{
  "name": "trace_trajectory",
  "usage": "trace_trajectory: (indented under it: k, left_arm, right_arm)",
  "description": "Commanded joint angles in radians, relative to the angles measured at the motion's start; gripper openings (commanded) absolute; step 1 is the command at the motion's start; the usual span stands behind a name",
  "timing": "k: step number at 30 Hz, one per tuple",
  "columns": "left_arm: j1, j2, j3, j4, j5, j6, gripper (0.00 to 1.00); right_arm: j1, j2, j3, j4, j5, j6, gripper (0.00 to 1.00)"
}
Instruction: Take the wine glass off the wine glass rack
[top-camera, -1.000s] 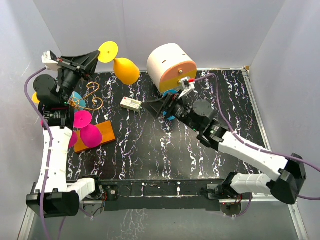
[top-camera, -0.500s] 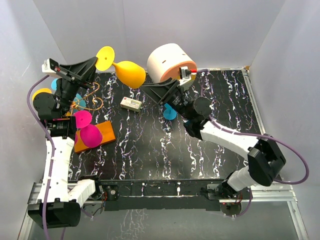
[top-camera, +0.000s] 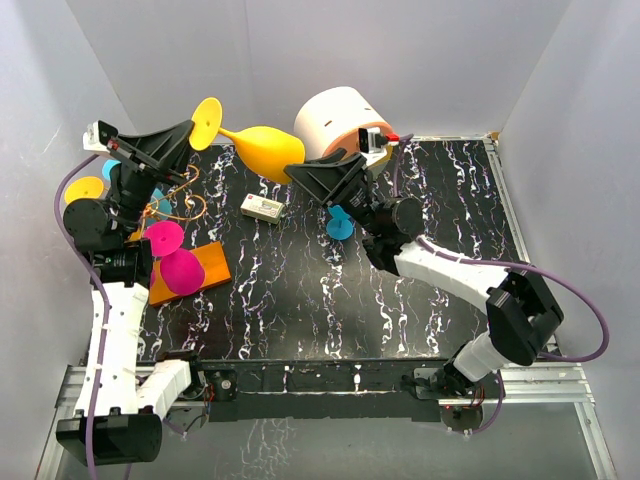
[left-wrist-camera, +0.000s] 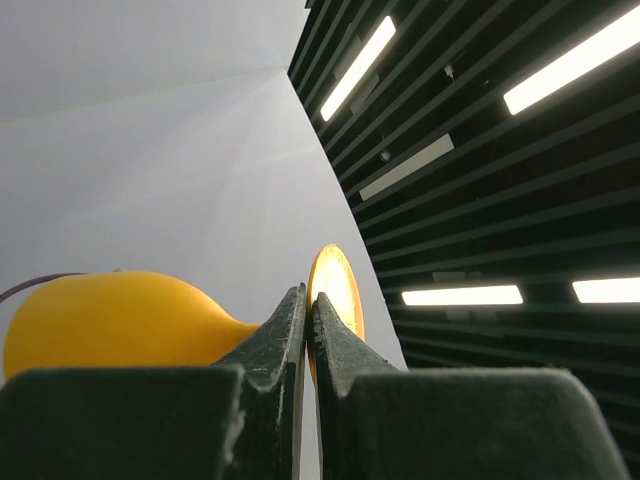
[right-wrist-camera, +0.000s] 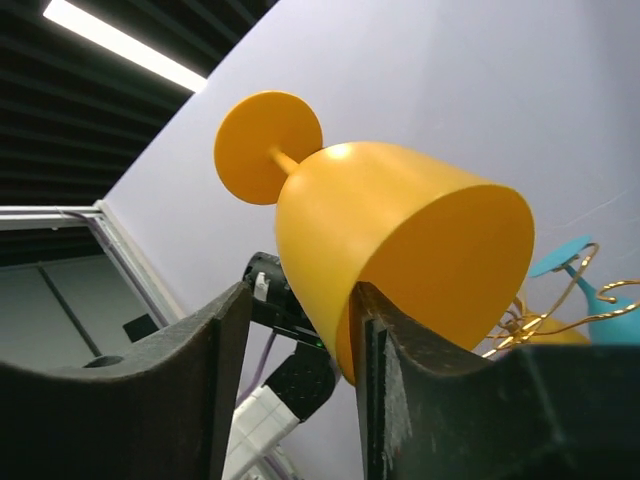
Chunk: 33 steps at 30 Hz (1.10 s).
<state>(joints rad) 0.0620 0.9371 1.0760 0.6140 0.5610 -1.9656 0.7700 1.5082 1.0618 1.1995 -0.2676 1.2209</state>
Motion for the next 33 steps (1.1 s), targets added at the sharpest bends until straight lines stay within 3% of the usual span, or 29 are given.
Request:
trace_trajectory:
  k: [1,11,13,16,19,20,24,27,29,33]
  left_arm:
    - [0.001,-0.038,-0.013,0.041,0.013,-0.015,0.00]
    - [0.002,-0.057,-0.009,-0.017,0.024,0.004,0.01]
    - [0.002,-0.072,-0.019,-0.046,0.020,0.021,0.15]
    - [0.001,-0.105,-0.023,-0.125,0.011,0.078,0.60]
    - [0.002,-0.133,-0.001,-0.281,0.016,0.174,0.95]
    - [0.002,-0.137,0.011,-0.331,0.026,0.203,0.98]
    - [0.001,-0.139,0.046,-0.533,0.071,0.327,0.99]
    - [0.002,-0.156,0.090,-0.725,0.079,0.467,0.99]
    - [0.001,-0.151,0.158,-0.864,0.061,0.579,0.99]
    - [0.002,-0.139,0.244,-1.013,0.041,0.661,0.99]
  right_arm:
    - [0.002,0.004,0.045,0.184,0.005,0.093,0.37]
    - [0.004,-0.008,0.047,0.297,0.019,0.196,0.06]
    - [0.005,-0.026,0.037,0.296,0.032,0.198,0.01]
    - [0.004,-0.058,0.011,0.289,0.066,0.197,0.00]
    - [0.005,-0.100,-0.018,0.255,0.113,0.178,0.00]
    - [0.005,-0.121,-0.029,0.220,0.130,0.170,0.00]
    - [-0.009,-0.272,-0.078,-0.067,0.266,0.061,0.00]
    - [-0.027,-0.409,-0.016,-0.598,0.454,-0.056,0.00]
    - [-0.029,-0.462,0.062,-0.857,0.609,-0.224,0.00]
    - [-0.028,-0.477,0.241,-1.240,0.842,-0.602,0.00]
